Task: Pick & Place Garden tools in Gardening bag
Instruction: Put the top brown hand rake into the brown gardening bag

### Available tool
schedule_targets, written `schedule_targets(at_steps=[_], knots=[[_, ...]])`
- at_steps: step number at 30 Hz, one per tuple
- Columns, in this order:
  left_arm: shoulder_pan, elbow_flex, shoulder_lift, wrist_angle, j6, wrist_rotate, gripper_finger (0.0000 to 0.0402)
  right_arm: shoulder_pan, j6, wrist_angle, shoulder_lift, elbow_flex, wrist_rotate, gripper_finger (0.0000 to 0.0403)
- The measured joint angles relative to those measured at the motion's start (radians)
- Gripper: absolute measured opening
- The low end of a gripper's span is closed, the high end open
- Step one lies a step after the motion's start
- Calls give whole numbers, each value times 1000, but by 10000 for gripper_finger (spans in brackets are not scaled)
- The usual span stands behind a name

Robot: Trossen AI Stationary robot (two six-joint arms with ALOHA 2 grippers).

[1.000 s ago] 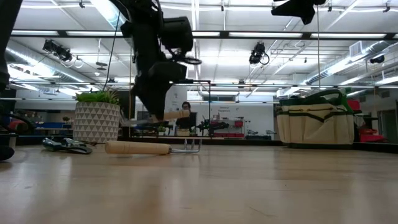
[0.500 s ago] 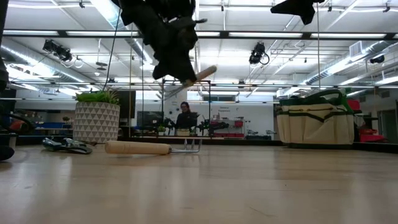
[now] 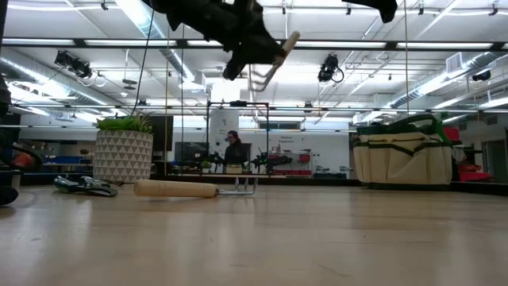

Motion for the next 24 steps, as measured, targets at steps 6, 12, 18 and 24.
schedule_targets(at_steps=[6,12,18,24], knots=[[4,0,-2,138,1,47,77,0,-15,4,0,0,1,215],[4,0,-2,285,45,118,79,-1,31,57,15,0,10,215],[4,0,-2,355,53,121,79,-28,122,104,65,0,8,215],[4,0,-2,354,53,137,79,-48,145,165,115,0,-47,215]])
